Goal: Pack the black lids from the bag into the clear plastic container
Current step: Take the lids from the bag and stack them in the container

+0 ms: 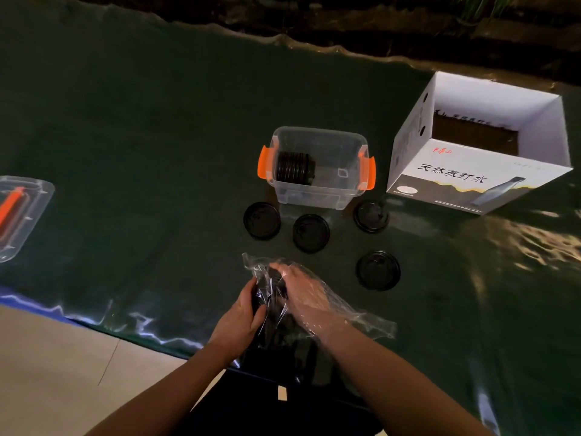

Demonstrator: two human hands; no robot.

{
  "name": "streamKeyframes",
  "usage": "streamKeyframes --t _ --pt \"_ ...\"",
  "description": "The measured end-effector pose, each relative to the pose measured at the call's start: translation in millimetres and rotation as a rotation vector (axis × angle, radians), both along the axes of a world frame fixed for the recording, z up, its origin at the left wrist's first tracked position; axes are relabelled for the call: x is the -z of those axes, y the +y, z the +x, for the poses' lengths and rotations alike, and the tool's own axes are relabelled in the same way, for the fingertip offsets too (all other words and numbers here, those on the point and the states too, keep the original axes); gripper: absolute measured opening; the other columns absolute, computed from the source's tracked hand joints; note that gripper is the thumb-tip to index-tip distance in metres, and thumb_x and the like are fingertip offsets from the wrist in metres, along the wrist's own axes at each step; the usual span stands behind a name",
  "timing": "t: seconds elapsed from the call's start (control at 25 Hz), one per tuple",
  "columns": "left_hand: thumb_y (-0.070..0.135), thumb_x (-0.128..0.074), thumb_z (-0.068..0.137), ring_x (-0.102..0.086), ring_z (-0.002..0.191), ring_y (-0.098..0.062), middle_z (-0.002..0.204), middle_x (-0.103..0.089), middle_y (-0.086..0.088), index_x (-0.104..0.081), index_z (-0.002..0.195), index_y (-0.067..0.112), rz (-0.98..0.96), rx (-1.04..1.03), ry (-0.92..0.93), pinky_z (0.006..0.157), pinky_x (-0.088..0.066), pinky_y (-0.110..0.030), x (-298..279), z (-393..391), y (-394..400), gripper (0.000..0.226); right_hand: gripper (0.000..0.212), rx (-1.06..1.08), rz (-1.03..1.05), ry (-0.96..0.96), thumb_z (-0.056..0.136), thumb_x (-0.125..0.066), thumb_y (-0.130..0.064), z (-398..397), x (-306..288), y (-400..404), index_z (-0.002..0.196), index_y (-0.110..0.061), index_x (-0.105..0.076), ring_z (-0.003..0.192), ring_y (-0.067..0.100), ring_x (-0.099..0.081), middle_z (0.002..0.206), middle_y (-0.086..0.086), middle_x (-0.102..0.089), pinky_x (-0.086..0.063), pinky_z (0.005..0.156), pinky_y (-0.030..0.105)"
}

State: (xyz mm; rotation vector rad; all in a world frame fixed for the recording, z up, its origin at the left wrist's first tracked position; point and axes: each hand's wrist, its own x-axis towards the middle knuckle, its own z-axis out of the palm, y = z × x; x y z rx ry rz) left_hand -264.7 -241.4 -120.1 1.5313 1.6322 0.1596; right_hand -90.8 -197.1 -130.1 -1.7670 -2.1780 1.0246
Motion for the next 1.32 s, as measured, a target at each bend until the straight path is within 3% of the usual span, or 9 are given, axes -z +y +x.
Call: streamKeyframes --t 0.2,0.4,0.52,0.64,0.8,0.92,1.04,1.2,1.32 --pt "0.036 -0.045 0.098 -0.056 0.123 -0.028 0.146 -0.049 -0.008 -0.014 0.149 0.025 -0.004 0.012 0.01 0.097 -0.048 -0.043 -1 2 -1 0.061 0.047 0.032 0.019 0.087 0.095 -0.056 -0.025 9 -6 -10 0.138 -0.031 -0.039 0.121 0.017 -0.053 0.134 -0.002 -0.054 -0.044 0.103 0.037" --pt "0.031 -0.044 0.099 -0.051 0.125 -0.025 0.15 -0.037 -0.006 -0.023 0.147 0.021 0.048 -0.009 -0.014 0.099 -0.045 -0.04 -2 4 0 0.054 0.057 0.098 -0.04 -0.087 0.092 -0.059 -0.023 39 3 -16 0.143 -0.024 -0.034 0.117 0.022 -0.059 0.135 0.003 -0.056 -0.049 0.098 0.037" --pt "0.03 -0.044 0.099 -0.049 0.126 -0.023 0.147 -0.039 -0.006 -0.028 0.145 0.021 0.066 -0.005 -0.009 0.1 -0.043 -0.038 0 2 0 0.05 0.063 0.175 0.01 -0.151 0.089 -0.061 -0.032 57 4 -39 0.144 -0.034 -0.03 0.107 0.02 -0.064 0.135 -0.003 -0.055 -0.056 0.088 0.038" --pt "0.03 -0.044 0.099 -0.047 0.127 -0.023 0.147 -0.039 -0.006 -0.027 0.146 0.018 0.068 0.005 0.008 0.101 -0.042 -0.038 2 2 -1 0.052 0.063 0.281 0.014 -0.126 0.085 -0.06 -0.034 70 0 -59 0.141 -0.04 -0.033 0.104 0.025 -0.065 0.136 0.0 -0.056 -0.054 0.089 0.047" --pt "0.033 -0.046 0.098 -0.046 0.128 -0.023 0.144 -0.041 -0.008 -0.029 0.145 0.015 0.087 0.024 0.013 0.101 -0.04 -0.035 0 -1 2 0.054 0.053 0.44 0.086 -0.074 0.078 -0.065 -0.027 99 -7 -87 0.128 -0.037 -0.053 0.103 0.019 -0.068 0.126 -0.006 -0.065 -0.057 0.083 0.033" --pt "0.032 -0.047 0.098 -0.045 0.128 -0.025 0.14 -0.044 -0.011 -0.032 0.143 0.012 0.145 0.01 0.01 0.103 -0.036 -0.034 -9 2 14 0.052 0.064 0.545 0.13 -0.013 0.074 -0.077 -0.019 131 -19 -111 0.128 -0.041 -0.051 0.1 0.009 -0.068 0.127 -0.014 -0.064 -0.055 0.082 0.025" --pt "0.025 -0.05 0.098 -0.044 0.129 -0.033 0.137 -0.045 -0.019 -0.037 0.139 0.003 0.224 -0.002 0.021 0.106 -0.034 -0.037 -21 13 39 0.049 0.063 0.684 0.153 -0.037 0.074 -0.078 -0.019 169 -39 -121 0.128 -0.039 -0.052 0.106 0.011 -0.066 0.125 -0.013 -0.065 -0.051 0.087 0.026" --pt "0.025 -0.049 0.097 -0.042 0.128 -0.04 0.139 -0.042 -0.025 -0.039 0.137 -0.002 0.303 -0.063 0.112 0.105 -0.037 -0.049 -37 33 81 0.049 0.064 0.864 0.258 -0.102 0.075 -0.076 -0.013 204 -74 -111 0.128 -0.037 -0.05 0.095 0.025 -0.07 0.116 -0.002 -0.07 -0.057 0.083 0.041" --pt "0.028 -0.045 0.098 -0.042 0.126 -0.039 0.137 -0.043 -0.022 -0.043 0.135 0.002 0.332 -0.061 0.114 0.104 -0.038 -0.05 -52 53 108 0.045 0.063 0.847 0.352 -0.057 0.075 -0.073 -0.014 200 -94 -76 0.128 -0.037 -0.05 0.102 0.015 -0.065 0.12 -0.006 -0.067 -0.05 0.087 0.026"
